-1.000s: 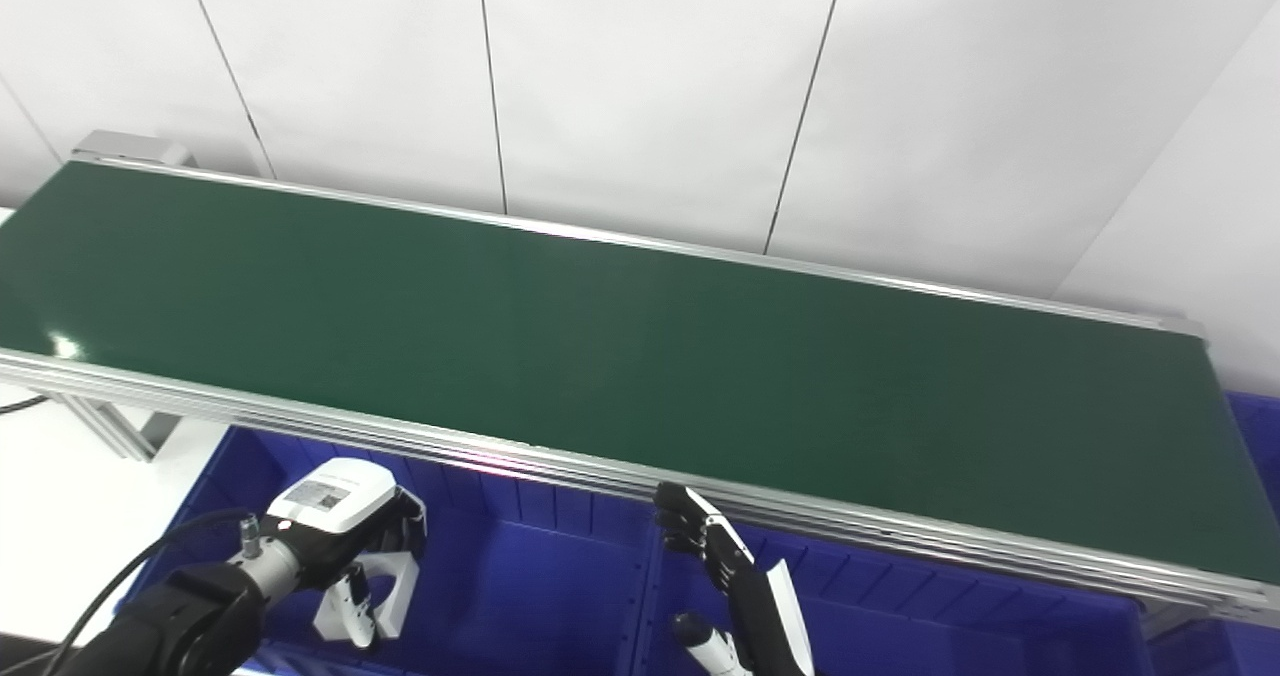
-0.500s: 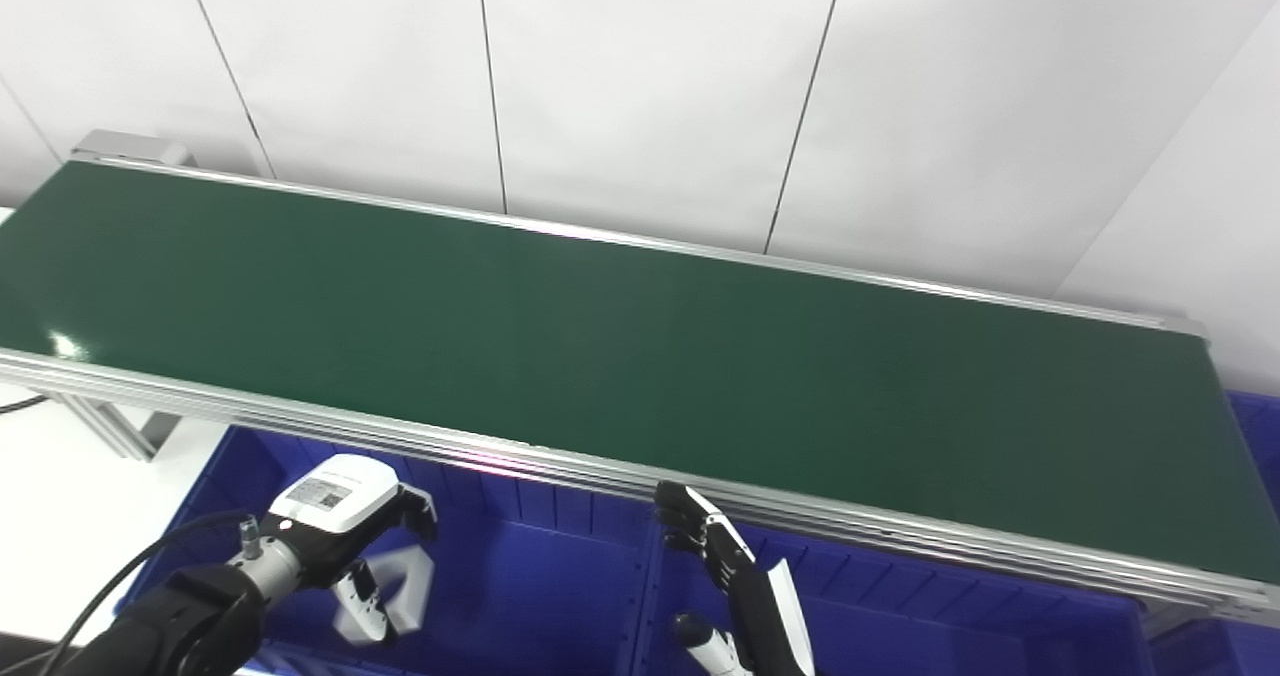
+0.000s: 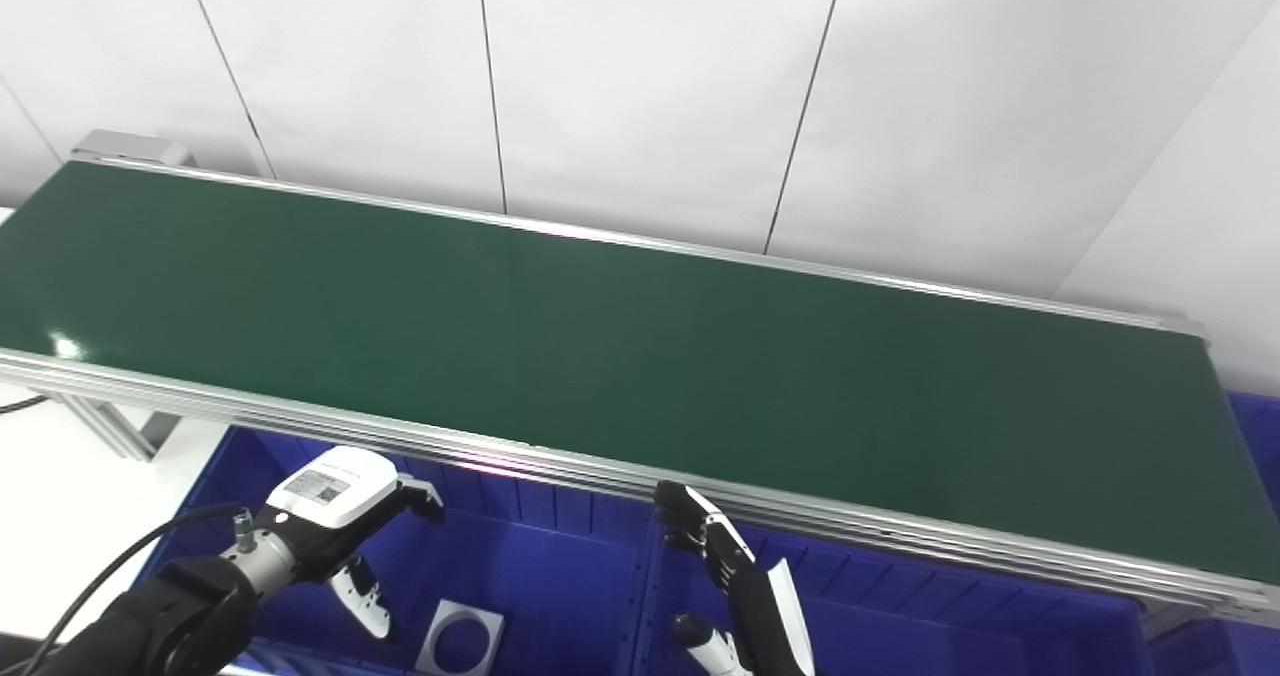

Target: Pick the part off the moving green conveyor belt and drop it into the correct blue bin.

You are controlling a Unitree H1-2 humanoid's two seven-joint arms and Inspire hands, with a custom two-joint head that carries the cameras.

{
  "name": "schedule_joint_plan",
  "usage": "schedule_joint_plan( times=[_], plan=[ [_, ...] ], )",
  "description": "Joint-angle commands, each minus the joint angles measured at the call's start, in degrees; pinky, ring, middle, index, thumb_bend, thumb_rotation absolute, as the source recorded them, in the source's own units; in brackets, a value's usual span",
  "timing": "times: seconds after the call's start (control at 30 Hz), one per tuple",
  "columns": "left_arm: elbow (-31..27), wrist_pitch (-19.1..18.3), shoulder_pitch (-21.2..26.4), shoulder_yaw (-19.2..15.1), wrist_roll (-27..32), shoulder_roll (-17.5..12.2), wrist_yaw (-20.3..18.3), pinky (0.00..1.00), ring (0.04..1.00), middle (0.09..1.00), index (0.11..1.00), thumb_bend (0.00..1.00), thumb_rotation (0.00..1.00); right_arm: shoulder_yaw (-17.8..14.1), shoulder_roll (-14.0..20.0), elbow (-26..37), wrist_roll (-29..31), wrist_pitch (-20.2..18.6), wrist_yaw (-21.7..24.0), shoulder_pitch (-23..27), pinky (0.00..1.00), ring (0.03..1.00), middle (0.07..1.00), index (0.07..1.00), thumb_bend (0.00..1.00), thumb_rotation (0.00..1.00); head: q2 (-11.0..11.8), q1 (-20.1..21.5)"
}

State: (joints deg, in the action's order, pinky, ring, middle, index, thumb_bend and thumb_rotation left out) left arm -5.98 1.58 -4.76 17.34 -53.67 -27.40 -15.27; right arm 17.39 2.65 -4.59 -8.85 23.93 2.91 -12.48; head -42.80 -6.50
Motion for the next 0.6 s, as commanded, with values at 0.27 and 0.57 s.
schedule_joint_plan(
  times=[0.27, 0.57],
  plan=[
    [-16.4, -1.8, -4.4, -1.5, 23.1, 8.1, -3.3, 0.6, 0.715, 0.78, 0.745, 1.0, 0.33, -0.9, 0.3, 0.1, 0.8, 2.4, 0.8, 0.9, 0.76, 0.815, 0.841, 0.842, 0.9, 0.94, -0.4, 0.1],
    [-5.5, 9.0, -6.6, -3.4, 41.3, 18.9, 2.2, 0.76, 0.814, 0.828, 0.789, 0.98, 0.49, -2.3, 2.2, -1.6, 1.1, 3.0, -3.5, 1.5, 0.77, 0.831, 0.881, 0.85, 0.89, 0.95, -0.4, 3.5]
  ],
)
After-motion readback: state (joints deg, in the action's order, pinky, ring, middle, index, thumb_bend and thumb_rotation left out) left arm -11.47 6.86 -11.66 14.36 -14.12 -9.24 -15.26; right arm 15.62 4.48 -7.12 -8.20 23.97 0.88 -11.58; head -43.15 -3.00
